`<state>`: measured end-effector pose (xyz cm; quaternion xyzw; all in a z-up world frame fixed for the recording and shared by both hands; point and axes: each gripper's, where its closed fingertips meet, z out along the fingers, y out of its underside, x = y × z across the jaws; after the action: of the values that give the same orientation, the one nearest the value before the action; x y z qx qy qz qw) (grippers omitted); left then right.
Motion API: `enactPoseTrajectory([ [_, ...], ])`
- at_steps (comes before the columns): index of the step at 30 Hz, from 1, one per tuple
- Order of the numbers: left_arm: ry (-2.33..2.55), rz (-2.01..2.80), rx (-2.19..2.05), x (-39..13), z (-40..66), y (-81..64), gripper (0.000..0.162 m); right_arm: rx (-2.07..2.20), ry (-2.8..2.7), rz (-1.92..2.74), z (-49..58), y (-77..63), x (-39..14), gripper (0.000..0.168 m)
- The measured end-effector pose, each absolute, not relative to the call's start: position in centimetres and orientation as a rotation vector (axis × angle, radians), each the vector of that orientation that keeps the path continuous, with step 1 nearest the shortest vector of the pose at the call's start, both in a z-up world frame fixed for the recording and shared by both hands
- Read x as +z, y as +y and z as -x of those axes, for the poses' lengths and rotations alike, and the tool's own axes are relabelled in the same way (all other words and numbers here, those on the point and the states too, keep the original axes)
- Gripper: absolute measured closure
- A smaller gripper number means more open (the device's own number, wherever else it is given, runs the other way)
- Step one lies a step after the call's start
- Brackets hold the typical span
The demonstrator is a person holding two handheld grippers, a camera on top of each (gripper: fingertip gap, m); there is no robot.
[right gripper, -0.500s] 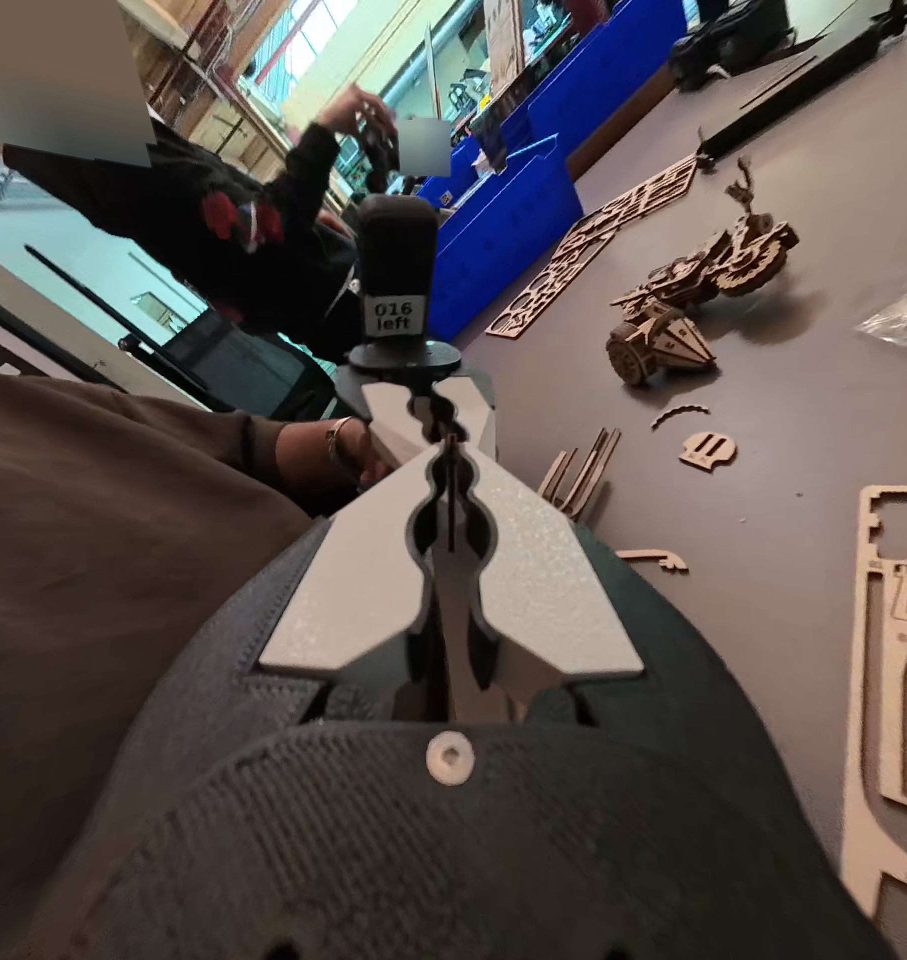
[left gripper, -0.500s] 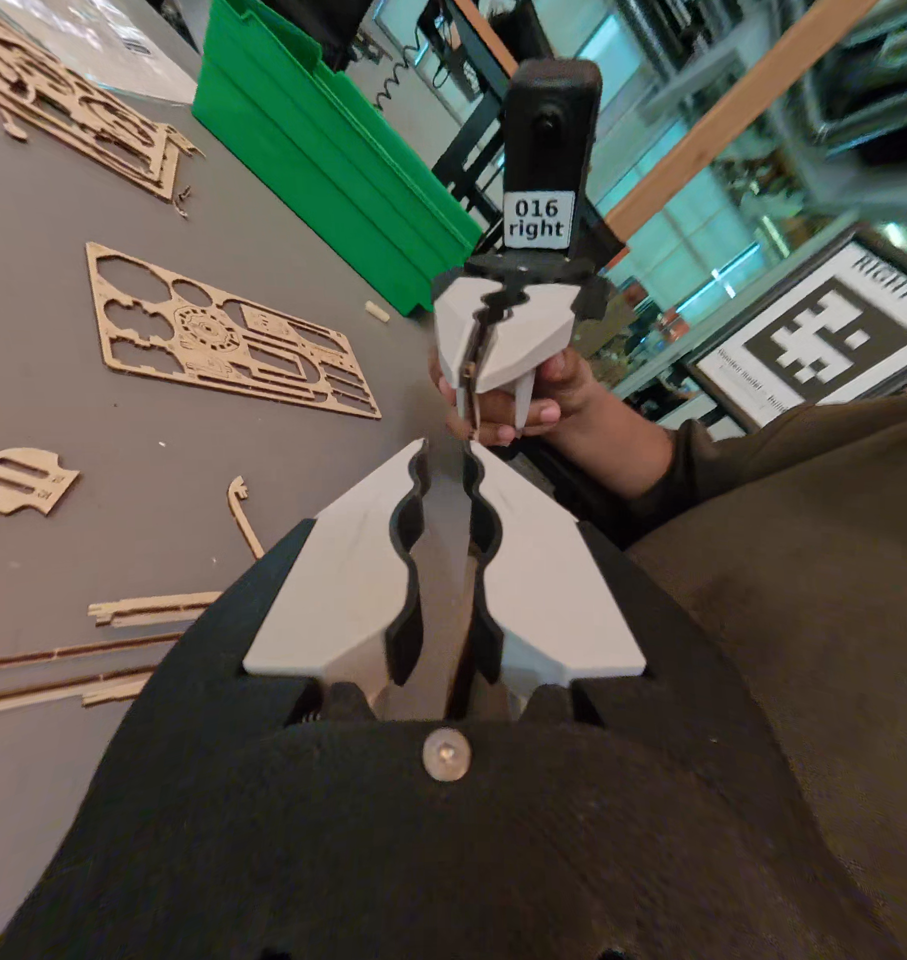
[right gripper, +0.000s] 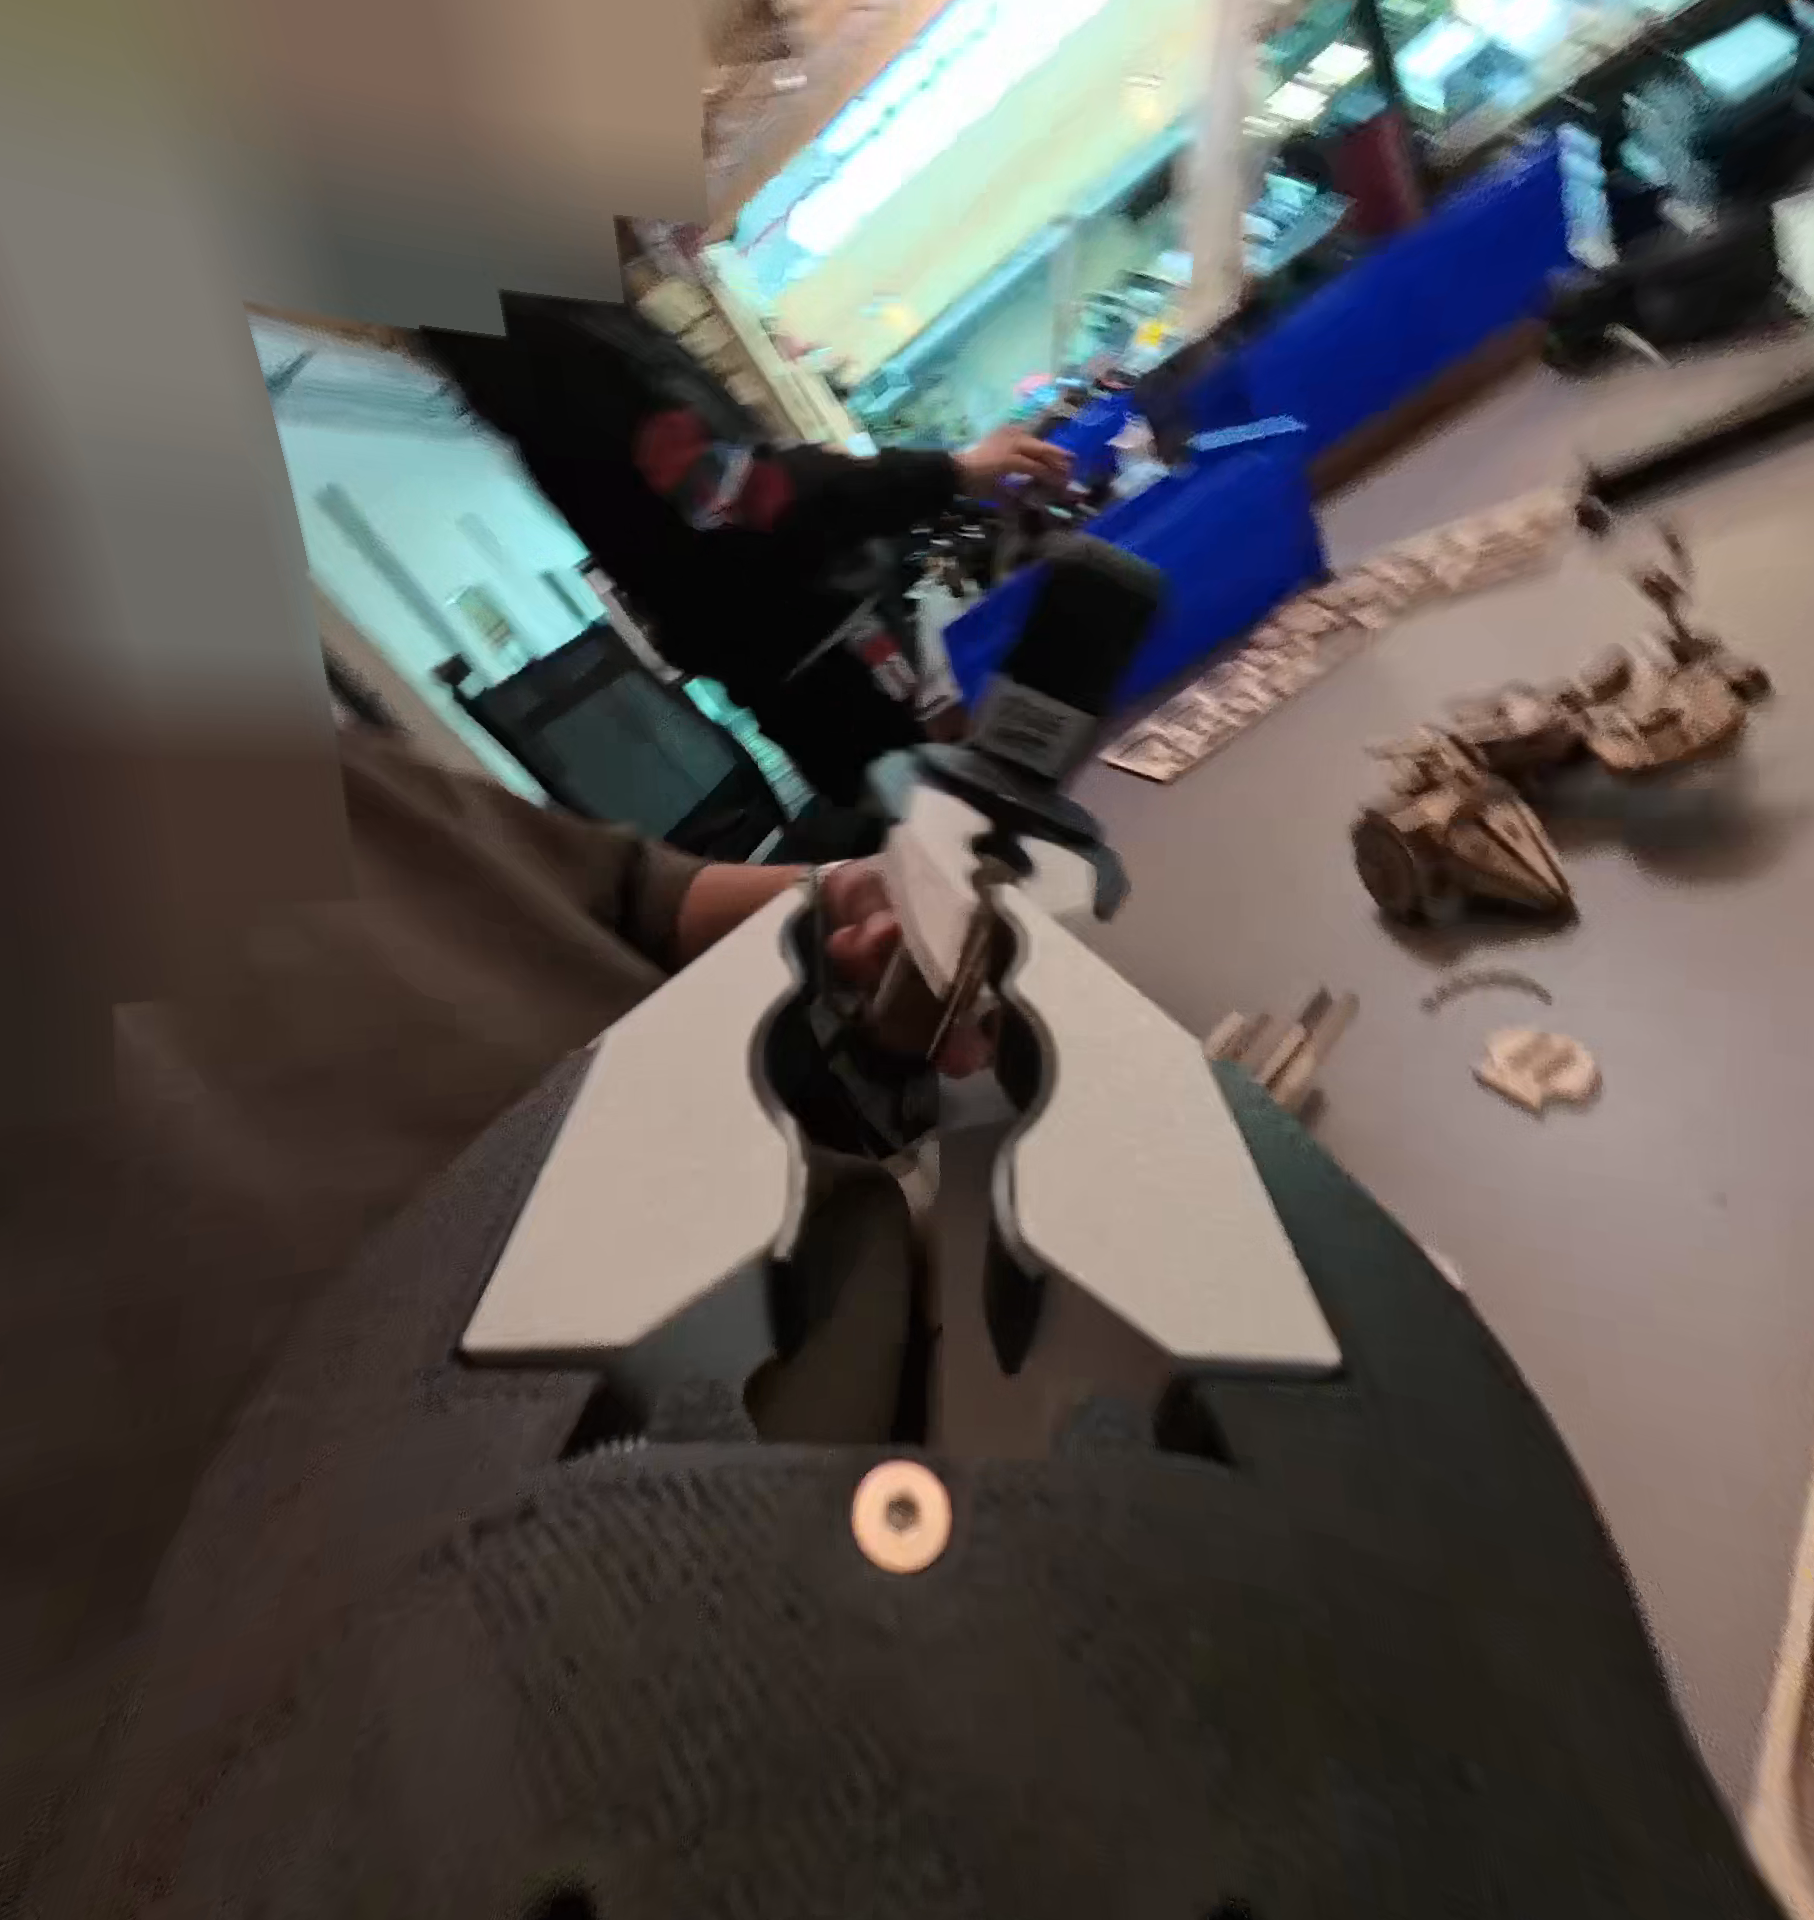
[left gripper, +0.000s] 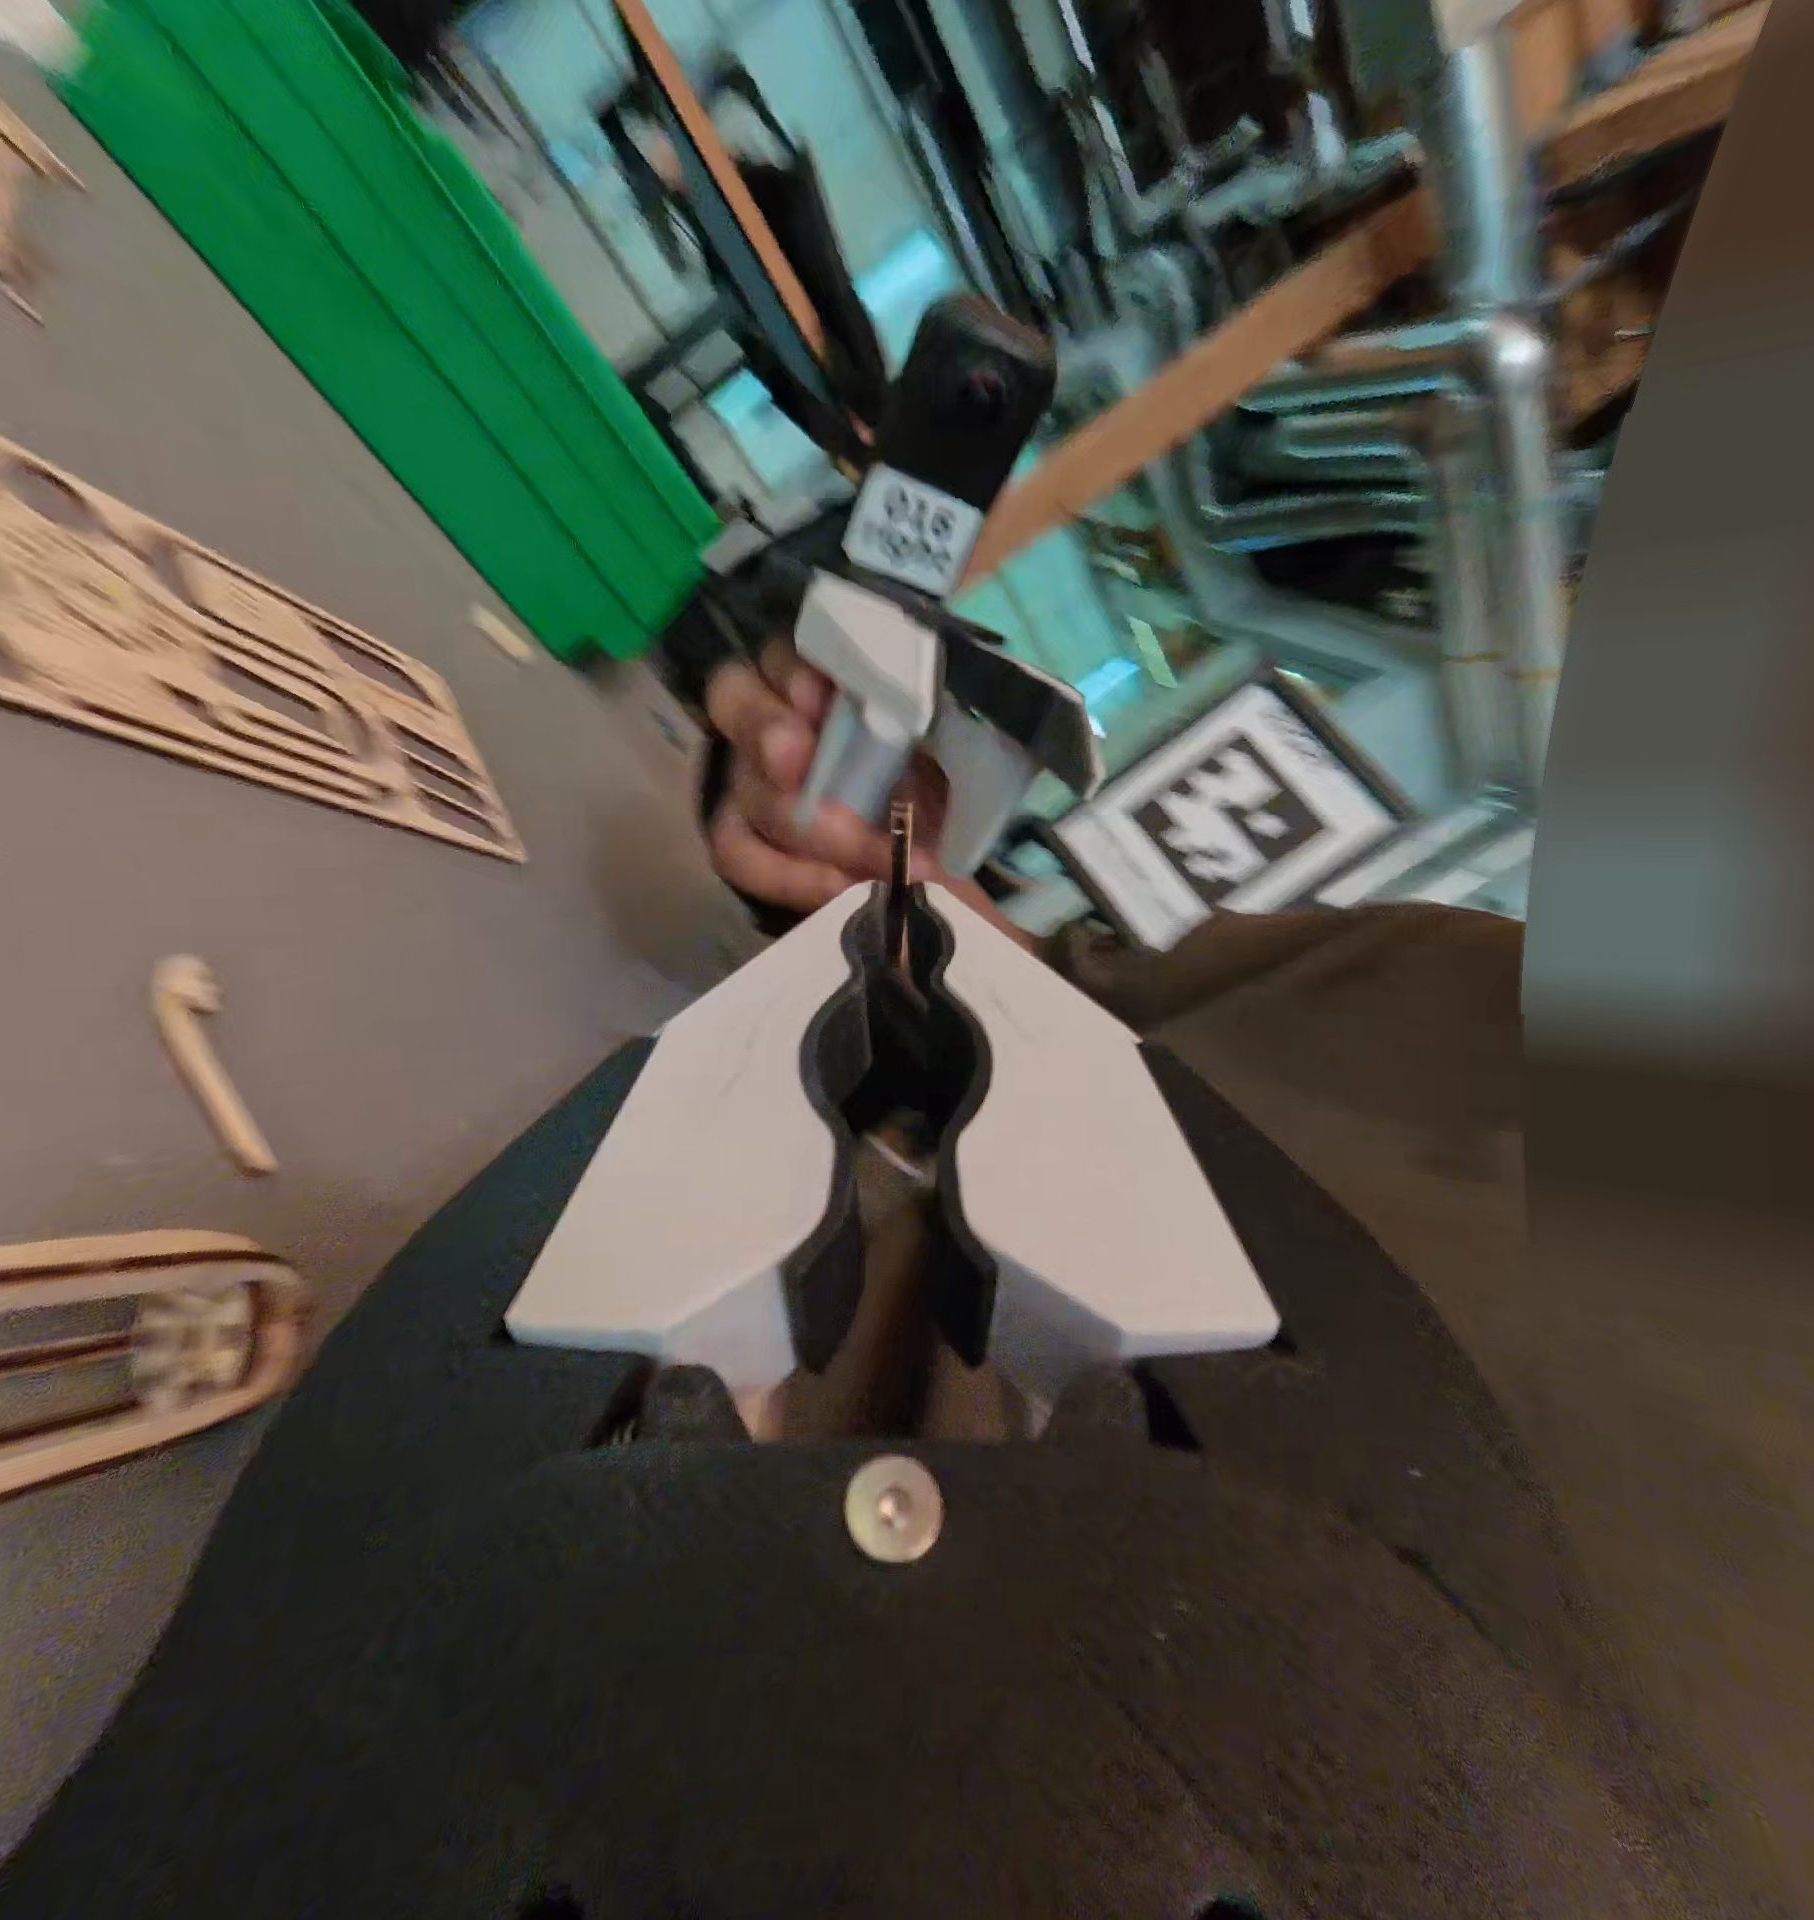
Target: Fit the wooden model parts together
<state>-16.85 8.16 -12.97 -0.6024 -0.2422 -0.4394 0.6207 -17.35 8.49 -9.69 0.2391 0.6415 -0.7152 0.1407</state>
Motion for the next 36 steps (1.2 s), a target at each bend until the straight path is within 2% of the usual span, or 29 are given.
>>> enactPoseTrajectory([
  [2,-0.545,1.347,-1.162,-12.8,16.2,7.9,0.162,-2.1,2.092,-0.496,16.1,8.9,-9.8,0.127],
  [7,-0.409,1.435,-1.284,-12.8,13.4,7.5,0.161,-2.003,2.648,-0.239,14.5,7.9,-12.5,0.122],
  [15,-0.318,1.486,-1.432,-12.9,10.7,7.0,0.161,-1.902,2.692,-0.077,12.1,5.8,-13.2,0.117],
  [19,-0.331,1.48,-1.424,-13.1,10.9,7.1,0.161,-1.925,2.693,-0.078,12.0,5.4,-13.0,0.123],
  [23,-0.345,1.399,-1.117,-11.5,14.6,7.1,0.161,-1.97,2.612,-0.457,15.4,6.6,-12.9,0.127],
  [25,-0.356,1.394,-0.884,-11.1,17.1,6.4,0.161,-1.989,2.51,-0.66,16.9,7.2,-12.6,0.139],
  [27,-0.357,1.39,-0.732,-10.7,18.8,5.5,0.161,-1.999,2.381,-0.849,18.2,7.4,-12.4,0.16],
  [36,-0.348,1.357,-0.733,-10.5,19.1,5.3,0.161,-1.984,2.209,-0.975,18.5,6.0,-12.9,0.16],
])
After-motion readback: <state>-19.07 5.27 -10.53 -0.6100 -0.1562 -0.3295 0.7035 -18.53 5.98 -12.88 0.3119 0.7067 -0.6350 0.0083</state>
